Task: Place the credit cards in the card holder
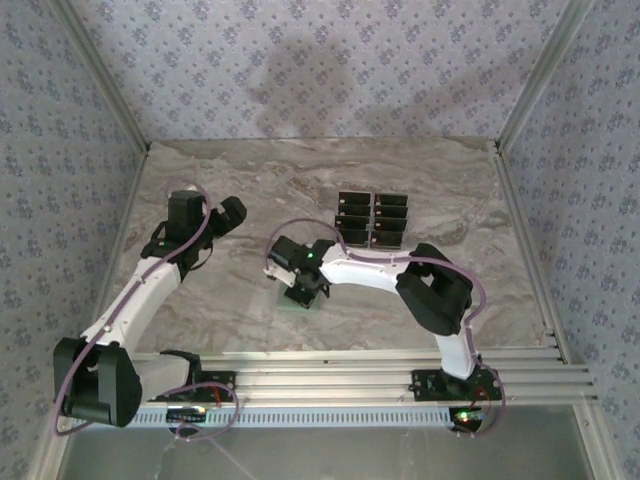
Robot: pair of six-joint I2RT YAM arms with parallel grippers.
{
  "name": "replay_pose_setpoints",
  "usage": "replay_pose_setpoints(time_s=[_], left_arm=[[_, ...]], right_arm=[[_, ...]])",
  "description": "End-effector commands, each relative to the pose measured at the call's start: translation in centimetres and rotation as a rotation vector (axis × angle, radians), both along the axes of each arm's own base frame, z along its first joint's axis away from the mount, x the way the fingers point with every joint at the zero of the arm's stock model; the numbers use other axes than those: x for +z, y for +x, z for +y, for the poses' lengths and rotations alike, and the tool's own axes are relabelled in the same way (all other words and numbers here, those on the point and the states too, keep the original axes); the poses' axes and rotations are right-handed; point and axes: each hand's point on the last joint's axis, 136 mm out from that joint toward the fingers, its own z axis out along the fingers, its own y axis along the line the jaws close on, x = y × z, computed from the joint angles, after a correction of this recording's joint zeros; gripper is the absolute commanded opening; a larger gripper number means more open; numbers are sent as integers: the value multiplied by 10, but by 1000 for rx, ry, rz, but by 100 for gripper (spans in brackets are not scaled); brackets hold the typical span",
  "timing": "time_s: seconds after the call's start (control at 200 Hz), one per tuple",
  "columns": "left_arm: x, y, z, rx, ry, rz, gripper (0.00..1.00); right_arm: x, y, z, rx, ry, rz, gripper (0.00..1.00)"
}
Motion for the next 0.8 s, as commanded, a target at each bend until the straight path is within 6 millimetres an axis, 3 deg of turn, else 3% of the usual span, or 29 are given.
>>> replay_pose_setpoints(time_s=[0.0,0.195,0.39,0.635,0.665,0.795], left_arm=[[5,1,-1,-7,-25,-19,100],[-1,-3,-6,-31,-38,4,100],[-18,-11,-20,-80,-95,50,100],[-45,-26,-63,-171,-152,95,100],[-48,-28,-69,-186,-153,101,100],[-65,-34,-97,-242,-165,116,99]], right_arm=[[2,4,3,-7,-2,10,0],[23,17,-6,-128,64,33,0],[46,31,-23,-402,189,95,0],[39,38,-34,-739,332,178,0],[27,32,-41,-766,323,199,0],[21,29,-43,-862,381,238,0]])
